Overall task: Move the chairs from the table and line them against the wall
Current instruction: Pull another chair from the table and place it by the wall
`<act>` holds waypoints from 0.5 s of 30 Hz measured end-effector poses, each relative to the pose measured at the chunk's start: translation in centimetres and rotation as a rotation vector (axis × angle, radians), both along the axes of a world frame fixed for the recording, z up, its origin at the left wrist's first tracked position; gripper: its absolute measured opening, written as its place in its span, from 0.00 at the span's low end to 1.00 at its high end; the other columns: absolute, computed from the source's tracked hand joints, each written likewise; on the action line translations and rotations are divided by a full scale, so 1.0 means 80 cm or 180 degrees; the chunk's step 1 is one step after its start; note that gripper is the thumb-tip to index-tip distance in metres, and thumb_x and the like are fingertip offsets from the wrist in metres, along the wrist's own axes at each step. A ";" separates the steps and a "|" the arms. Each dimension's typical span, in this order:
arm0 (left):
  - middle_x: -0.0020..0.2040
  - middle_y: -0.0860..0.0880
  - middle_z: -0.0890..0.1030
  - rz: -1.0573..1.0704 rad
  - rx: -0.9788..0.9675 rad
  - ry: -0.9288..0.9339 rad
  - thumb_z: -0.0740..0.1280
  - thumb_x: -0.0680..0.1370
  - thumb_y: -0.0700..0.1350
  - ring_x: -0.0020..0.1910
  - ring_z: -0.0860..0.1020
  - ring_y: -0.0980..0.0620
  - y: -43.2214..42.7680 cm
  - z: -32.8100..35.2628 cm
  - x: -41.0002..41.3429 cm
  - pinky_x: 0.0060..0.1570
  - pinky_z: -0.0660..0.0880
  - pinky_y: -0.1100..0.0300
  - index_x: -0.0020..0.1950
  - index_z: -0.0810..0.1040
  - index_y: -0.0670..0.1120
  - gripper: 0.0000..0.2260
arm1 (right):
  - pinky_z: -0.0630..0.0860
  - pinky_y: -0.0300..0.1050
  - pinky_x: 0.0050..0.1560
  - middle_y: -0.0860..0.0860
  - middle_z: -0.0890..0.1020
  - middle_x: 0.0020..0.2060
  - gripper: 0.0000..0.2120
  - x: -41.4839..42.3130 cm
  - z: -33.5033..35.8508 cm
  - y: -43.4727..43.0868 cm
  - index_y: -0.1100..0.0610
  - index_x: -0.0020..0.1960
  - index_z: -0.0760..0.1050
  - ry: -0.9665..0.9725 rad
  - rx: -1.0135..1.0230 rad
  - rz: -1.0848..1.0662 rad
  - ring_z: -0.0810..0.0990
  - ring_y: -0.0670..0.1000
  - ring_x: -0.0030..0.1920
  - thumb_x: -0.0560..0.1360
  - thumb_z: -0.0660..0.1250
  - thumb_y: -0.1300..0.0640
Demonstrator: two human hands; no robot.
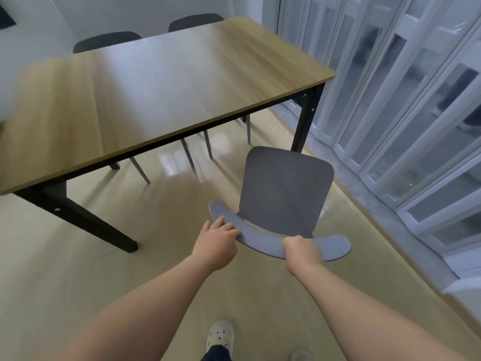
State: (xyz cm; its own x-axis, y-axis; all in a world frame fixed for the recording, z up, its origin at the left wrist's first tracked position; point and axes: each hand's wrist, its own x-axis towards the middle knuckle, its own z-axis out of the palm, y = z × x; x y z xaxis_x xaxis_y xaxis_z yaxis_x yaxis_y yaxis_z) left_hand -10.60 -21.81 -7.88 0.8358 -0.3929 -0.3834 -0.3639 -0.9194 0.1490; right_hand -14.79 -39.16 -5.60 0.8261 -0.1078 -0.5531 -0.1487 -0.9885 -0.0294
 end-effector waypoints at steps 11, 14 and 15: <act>0.66 0.43 0.70 -0.0899 0.0378 -0.0454 0.57 0.77 0.37 0.71 0.63 0.41 0.060 0.021 0.054 0.73 0.57 0.48 0.67 0.69 0.46 0.18 | 0.75 0.46 0.49 0.57 0.81 0.56 0.14 0.018 -0.008 0.097 0.59 0.58 0.74 -0.0143 0.0112 -0.0888 0.79 0.59 0.57 0.76 0.57 0.68; 0.70 0.46 0.66 -0.0613 0.0085 -0.0254 0.56 0.77 0.37 0.75 0.58 0.43 0.074 0.014 0.038 0.72 0.59 0.51 0.69 0.67 0.48 0.20 | 0.74 0.48 0.51 0.56 0.78 0.59 0.12 -0.007 -0.016 0.095 0.58 0.58 0.71 -0.0093 0.0060 -0.1059 0.77 0.58 0.60 0.77 0.58 0.67; 0.73 0.47 0.63 -0.0402 -0.0072 -0.0125 0.56 0.78 0.37 0.77 0.54 0.44 0.077 0.013 0.031 0.74 0.58 0.50 0.70 0.66 0.50 0.21 | 0.72 0.48 0.49 0.56 0.78 0.57 0.08 -0.016 -0.016 0.095 0.58 0.54 0.70 -0.0133 0.0014 -0.1091 0.77 0.57 0.58 0.77 0.58 0.67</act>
State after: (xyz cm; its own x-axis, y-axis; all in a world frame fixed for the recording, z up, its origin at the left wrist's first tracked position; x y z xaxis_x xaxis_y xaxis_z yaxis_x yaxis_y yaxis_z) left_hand -8.09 -15.63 -6.81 0.7933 -0.5043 -0.3411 -0.4827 -0.8624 0.1526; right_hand -16.05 -31.57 -6.88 0.7643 -0.3807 -0.5206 -0.4706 -0.8811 -0.0466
